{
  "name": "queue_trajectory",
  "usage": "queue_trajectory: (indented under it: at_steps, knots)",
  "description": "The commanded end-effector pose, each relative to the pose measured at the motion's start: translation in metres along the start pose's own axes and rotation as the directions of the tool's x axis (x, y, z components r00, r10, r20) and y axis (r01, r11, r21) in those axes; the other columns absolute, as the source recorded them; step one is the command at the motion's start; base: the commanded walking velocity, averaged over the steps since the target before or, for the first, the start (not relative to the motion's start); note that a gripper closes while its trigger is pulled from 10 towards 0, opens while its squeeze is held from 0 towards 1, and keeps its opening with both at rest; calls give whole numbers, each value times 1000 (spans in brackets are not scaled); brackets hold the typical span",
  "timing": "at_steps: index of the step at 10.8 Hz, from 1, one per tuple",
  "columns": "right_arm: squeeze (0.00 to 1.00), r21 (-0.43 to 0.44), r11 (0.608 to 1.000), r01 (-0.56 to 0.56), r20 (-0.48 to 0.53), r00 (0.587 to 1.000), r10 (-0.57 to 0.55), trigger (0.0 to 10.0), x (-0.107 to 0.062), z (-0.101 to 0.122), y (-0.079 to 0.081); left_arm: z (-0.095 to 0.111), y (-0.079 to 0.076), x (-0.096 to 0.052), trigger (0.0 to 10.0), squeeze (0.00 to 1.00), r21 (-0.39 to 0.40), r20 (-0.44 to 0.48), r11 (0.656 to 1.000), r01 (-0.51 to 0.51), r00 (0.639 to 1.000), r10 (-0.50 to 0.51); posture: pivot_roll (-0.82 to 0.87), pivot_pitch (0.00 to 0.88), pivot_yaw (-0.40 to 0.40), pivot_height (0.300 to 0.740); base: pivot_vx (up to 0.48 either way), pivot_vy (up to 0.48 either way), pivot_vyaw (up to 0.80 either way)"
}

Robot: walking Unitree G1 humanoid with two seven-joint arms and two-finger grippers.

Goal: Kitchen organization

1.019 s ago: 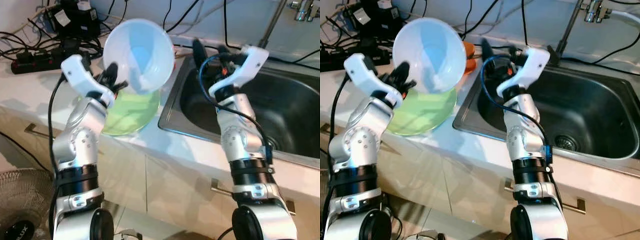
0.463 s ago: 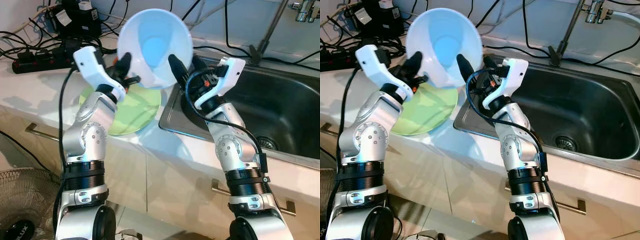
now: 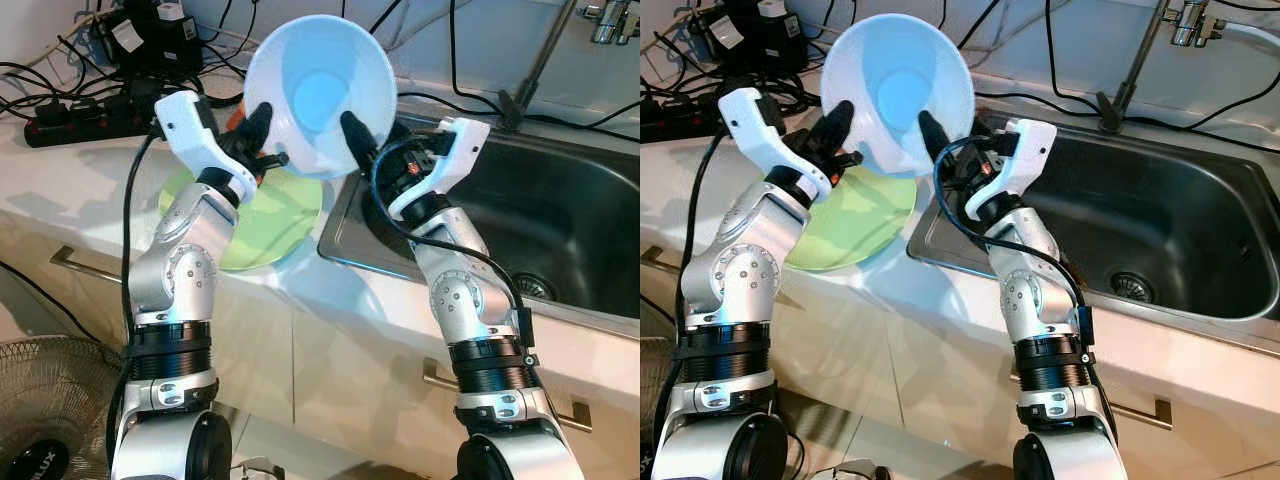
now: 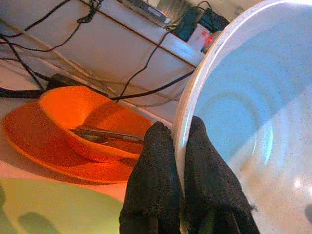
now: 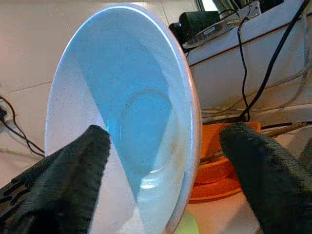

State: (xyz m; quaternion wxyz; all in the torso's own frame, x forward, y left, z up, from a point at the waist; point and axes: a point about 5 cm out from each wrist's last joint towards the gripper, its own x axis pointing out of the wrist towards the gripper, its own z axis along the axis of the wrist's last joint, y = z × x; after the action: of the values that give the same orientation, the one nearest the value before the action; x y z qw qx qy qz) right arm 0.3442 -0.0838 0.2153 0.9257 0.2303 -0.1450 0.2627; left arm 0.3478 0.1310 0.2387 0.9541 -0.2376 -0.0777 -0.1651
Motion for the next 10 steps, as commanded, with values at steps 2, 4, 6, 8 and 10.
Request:
queue_trajectory:
  at_steps: [2,4,6,8,10]
  knots:
    - [0,15,1000,11,-6,1000,-11,0,1,-1,-1,8,-12,4,10000,0,8,37,998,60,998,-60,78,2,-35,740,0,0,0]
    - [0,15,1000,6,-9,1000,-6,0,1,-3,0,6,-15,4,10000,0,16,31,997,80,996,-81,76,2,-33,740,0,0,0]
    - [0,11,1000,8,-12,1000,-8,0,1,-4,1,5,-18,3,10000,0,52,24,994,96,995,-98,76,3,-33,740,0,0,0]
    - [0,5,1000,13,-13,1000,-13,0,1,-4,0,7,-18,4,10000,0,86,32,992,89,995,-92,76,3,-33,740,0,0,0]
    - [0,0,1000,24,-16,1000,-24,0,0,-4,-2,10,-17,4,10000,0,121,52,990,68,996,-75,76,5,-34,740,0,0,0]
